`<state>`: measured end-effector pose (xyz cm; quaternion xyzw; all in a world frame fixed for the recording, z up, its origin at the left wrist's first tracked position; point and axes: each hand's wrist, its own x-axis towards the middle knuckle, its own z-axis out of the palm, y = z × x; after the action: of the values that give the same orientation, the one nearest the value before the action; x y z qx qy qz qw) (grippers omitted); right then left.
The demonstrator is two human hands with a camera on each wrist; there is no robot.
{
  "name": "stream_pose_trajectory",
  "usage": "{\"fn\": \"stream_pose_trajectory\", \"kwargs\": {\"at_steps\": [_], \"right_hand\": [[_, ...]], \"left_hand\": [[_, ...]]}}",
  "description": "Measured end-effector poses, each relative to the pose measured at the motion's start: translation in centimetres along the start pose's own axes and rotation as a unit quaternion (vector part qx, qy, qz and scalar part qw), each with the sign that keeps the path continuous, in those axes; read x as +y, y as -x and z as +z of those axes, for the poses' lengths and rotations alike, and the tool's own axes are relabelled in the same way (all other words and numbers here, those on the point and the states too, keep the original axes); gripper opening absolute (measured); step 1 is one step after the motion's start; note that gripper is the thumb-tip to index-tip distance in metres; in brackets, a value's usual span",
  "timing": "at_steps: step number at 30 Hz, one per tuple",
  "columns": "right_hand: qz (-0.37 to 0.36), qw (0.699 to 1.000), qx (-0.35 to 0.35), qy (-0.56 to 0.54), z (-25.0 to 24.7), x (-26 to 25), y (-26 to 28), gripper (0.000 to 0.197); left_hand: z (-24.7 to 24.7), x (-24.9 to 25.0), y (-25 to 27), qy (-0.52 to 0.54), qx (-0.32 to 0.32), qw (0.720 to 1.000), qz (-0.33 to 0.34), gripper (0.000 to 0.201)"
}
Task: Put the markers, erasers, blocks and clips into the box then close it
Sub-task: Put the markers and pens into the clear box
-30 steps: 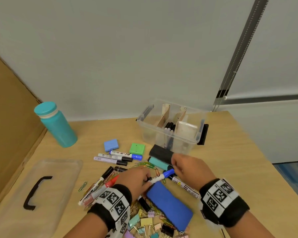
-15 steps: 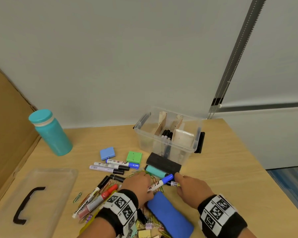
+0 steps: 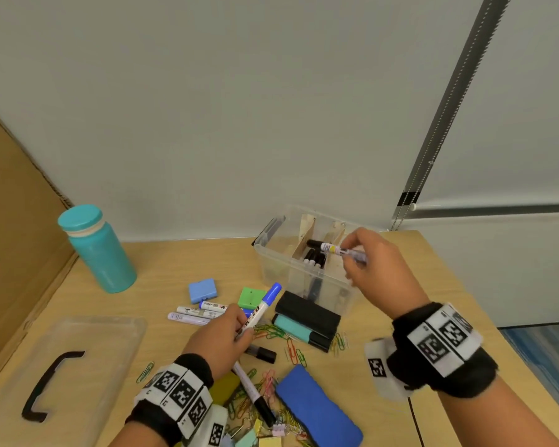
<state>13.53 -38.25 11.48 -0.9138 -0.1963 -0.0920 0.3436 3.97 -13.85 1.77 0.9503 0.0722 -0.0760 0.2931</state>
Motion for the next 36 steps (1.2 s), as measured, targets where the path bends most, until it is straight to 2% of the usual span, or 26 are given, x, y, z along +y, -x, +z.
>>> {"fn": "stream_pose_trajectory", "kwargs": {"at_steps": [2,4,10,14,17,19,22,25,27,32,34,36], "right_hand": [[-0.021,0.998,0.053,0.021,1.1,0.0,-1.7,0.009],[-0.028,0.997,0.053,0.057,2.5,-0.1,-3.3,0.013],[-0.024,0.968,-0.073,0.240,6.0,-0.6,-6.5,0.027],[-0.008,0.935,-0.134,0.329,6.9,-0.4,-7.0,0.021],[0.007,0.955,-0.116,0.273,7.0,0.7,-6.4,0.034],[0.008,0.977,-0.053,0.204,6.3,1.7,-5.6,0.030],[0.037,0.983,0.023,0.177,5.2,3.8,-3.6,0.036],[0.120,0.972,-0.021,0.202,5.3,6.0,-2.1,0.053],[0.144,0.967,-0.054,0.201,6.0,6.9,-1.6,0.059],[0.157,0.978,-0.025,0.135,7.3,7.1,-1.3,0.057],[0.158,0.979,-0.018,0.129,7.4,7.2,-1.3,0.056],[0.155,0.979,-0.012,0.129,7.4,7.1,-1.3,0.056]], "left_hand": [[-0.1,-0.1,0.2,0.019,0.002,1.000,-0.003,0.013],[-0.2,-0.1,0.3,0.041,0.003,0.999,-0.004,0.012],[-0.5,0.0,0.2,0.065,0.012,0.998,0.007,0.013],[-0.7,-0.1,0.5,0.064,0.007,0.998,0.002,0.013],[-0.8,-0.6,0.6,0.073,0.008,0.997,0.001,0.011],[-0.7,-1.0,0.7,0.084,0.007,0.996,0.000,0.011],[-0.6,-1.3,0.9,0.105,0.010,0.994,0.000,0.012],[-0.6,-0.1,0.7,0.119,0.023,0.993,0.016,0.010],[-1.0,1.9,0.1,0.119,0.041,0.991,0.037,0.011],[-2.7,8.8,-3.4,0.031,0.107,0.990,0.086,0.029],[-2.9,11.1,-5.9,-0.032,0.108,0.990,0.089,0.031],[-2.7,13.2,-9.0,-0.098,0.081,0.989,0.073,0.030]]}}
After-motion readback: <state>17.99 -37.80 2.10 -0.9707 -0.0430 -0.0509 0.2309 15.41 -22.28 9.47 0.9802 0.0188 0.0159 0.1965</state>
